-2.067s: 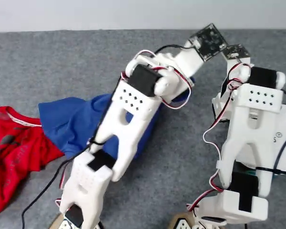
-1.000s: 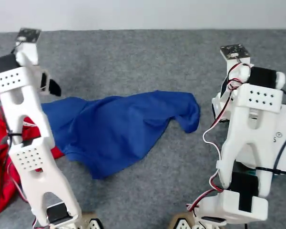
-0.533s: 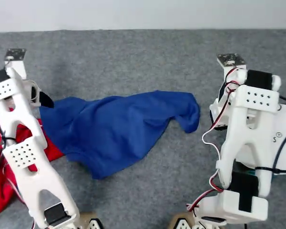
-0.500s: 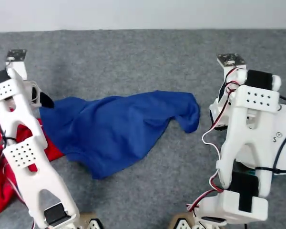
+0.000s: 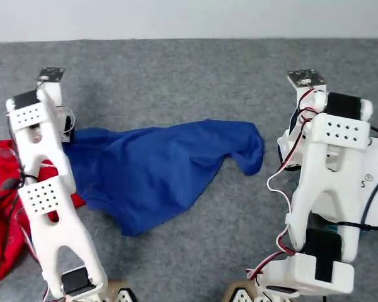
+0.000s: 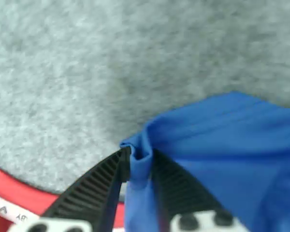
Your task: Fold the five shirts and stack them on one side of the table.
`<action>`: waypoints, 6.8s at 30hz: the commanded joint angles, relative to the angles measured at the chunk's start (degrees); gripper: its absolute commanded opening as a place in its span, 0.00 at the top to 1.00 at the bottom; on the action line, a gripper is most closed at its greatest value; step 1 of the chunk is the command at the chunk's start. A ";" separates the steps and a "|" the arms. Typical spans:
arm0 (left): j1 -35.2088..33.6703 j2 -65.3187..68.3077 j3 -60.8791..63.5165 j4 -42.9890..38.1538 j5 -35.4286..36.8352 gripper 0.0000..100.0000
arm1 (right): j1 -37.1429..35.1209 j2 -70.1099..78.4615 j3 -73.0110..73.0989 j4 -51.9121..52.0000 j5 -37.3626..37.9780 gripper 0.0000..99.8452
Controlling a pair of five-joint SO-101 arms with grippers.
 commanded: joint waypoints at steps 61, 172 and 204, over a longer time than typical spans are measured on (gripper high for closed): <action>-0.35 -65.41 44.35 9.49 -2.99 0.99 | -25.19 10.07 -3.08 1.71 7.03 0.99; 24.35 -52.57 -5.32 -10.99 -13.98 0.99 | -5.49 2.86 -54.77 0.31 17.76 0.99; 20.66 -19.43 7.34 -42.02 -17.23 0.99 | -8.04 36.97 -39.56 -48.31 18.02 0.99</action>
